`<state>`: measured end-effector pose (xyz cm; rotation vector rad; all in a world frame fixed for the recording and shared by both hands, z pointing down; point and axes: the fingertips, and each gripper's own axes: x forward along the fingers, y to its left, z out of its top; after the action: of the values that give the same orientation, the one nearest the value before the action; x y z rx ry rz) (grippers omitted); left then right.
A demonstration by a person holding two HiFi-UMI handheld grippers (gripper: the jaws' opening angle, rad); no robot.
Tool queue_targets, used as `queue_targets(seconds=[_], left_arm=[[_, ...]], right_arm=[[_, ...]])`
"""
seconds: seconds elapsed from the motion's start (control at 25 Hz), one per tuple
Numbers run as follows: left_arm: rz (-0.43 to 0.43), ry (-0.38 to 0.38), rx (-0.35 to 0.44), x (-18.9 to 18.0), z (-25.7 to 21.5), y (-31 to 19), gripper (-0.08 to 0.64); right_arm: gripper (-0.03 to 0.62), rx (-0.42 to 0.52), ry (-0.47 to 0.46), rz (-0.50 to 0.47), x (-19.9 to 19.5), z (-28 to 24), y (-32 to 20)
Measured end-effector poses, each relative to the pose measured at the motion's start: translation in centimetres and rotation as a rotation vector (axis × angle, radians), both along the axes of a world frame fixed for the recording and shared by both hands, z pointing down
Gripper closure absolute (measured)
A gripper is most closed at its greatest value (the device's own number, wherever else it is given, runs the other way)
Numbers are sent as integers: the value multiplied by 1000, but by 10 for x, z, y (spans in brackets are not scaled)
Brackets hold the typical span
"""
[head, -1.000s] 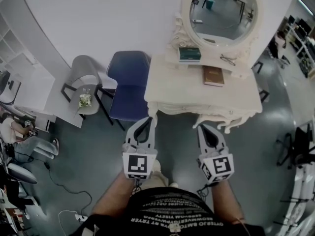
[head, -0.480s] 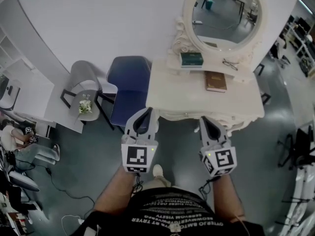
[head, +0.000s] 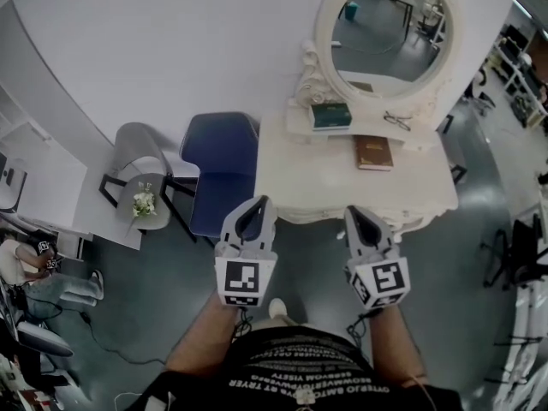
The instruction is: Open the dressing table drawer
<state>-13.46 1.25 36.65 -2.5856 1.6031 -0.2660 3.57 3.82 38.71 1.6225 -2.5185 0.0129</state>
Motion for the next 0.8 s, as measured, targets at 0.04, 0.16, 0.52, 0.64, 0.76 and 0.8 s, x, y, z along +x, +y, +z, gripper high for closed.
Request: queue_targets(seconds=[0.04,0.16,0.52,0.64,0.76,0.8], left_arm=[[2,2,1,-2,0,-4,557],[19,5,4,-7,0,-14,557],[54,4,-13,-12,8,-24,557],[60,-3,-14,-9,10,-24,557],[62,-6,-20,-6,13,-25,557],[63,-6,-21,-4,13,-25,557]], right_arm=[[591,3,3,3,-2,-1,-3],[591,21,9,11,-6,-3,-11],[591,-4,8,35,-18,1,-10],[591,-11,-6,46,-16,0,-10],[591,-8,-19,48,-13,1,-11],[591,-6,-23,48,-12,1,-12]])
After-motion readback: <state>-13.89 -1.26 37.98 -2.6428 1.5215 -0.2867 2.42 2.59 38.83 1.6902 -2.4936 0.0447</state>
